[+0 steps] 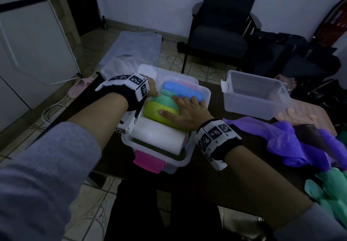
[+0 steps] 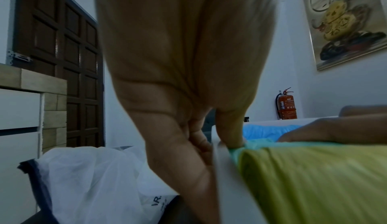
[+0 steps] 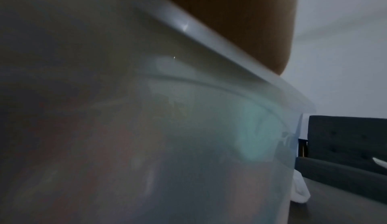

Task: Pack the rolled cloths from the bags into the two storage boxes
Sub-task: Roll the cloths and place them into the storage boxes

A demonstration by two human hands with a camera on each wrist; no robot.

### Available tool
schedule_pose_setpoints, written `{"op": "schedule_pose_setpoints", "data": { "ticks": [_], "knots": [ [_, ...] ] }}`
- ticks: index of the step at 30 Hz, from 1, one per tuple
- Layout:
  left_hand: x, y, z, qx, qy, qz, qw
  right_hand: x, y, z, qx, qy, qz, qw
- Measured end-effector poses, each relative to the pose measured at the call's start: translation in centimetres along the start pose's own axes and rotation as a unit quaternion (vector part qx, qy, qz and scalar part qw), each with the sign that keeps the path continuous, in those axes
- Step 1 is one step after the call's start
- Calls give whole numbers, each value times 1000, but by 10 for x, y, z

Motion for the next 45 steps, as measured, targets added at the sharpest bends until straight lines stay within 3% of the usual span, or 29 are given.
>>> {"op": "schedule_pose_setpoints", "data": {
  "ticks": [3,8,12,20,25,28,30,32,34,36,40,45],
  "knots": [
    [2,-2,1,1,7,14,1000,4,-1,-1,7,5,40,999],
    [9,0,-8,58,-7,-4,998,7,-6,8,-112,20,85,990],
    [18,7,-17,31,-23,-35,999,15,1,4,-48,31,64,996],
    [27,11,-5,-39,3,20,999,13,3,1,-18,34,18,999],
    [31,15,-2,-78,-3,22,997,12,5,2,-36,32,-9,999],
    [38,15,-3,-24,-5,24,999,14,4,4,-94,32,11,995],
    [40,16,-10,43,-11,29,999,21,-4,13,-207,68,109,970],
    [46,21,-17,94,-24,27,995,37,-3,28,-327,133,188,916],
    [55,29,-22,129,-36,28,991,53,10,35,-439,171,173,865],
    [65,38,-23,157,-40,34,986,63,25,32,-510,198,106,830],
    [80,46,-30,205,-48,113,971,66,28,24,-546,216,93,804],
    [91,55,-37,195,-120,234,945,69,27,24,-533,235,102,806]
  ]
}}
Point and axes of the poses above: each hand's wrist, its own x-axis away from the middle knuckle, its own y-axis out of the palm, z = x × y, the point moved 7 cm from there along -x, towards the middle knuckle, and after that the axes turned 12 degrees about x, right-handed, at the moved point
